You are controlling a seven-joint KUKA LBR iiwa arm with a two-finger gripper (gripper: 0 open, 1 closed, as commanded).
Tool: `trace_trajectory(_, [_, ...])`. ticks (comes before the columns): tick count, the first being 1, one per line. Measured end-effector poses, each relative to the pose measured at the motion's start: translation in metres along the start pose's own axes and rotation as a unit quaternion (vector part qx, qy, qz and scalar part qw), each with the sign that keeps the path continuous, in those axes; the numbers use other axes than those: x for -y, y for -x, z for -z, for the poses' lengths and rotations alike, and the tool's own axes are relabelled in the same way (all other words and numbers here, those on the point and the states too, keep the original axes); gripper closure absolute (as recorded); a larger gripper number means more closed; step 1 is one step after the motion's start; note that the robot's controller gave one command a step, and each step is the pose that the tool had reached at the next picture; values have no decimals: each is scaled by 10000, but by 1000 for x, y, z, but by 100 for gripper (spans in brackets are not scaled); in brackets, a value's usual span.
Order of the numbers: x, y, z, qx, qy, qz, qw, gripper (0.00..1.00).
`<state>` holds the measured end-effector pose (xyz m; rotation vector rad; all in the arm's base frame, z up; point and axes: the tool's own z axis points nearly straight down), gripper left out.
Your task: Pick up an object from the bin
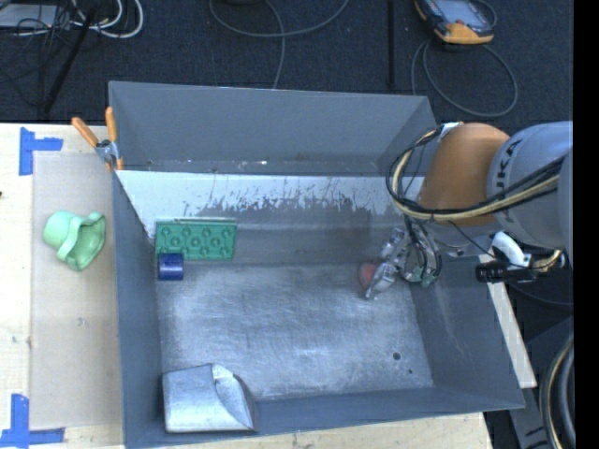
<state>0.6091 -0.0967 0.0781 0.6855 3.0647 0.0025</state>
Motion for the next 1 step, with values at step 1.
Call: trace_trajectory(1, [-21, -28, 148, 33, 10, 100, 9999, 100])
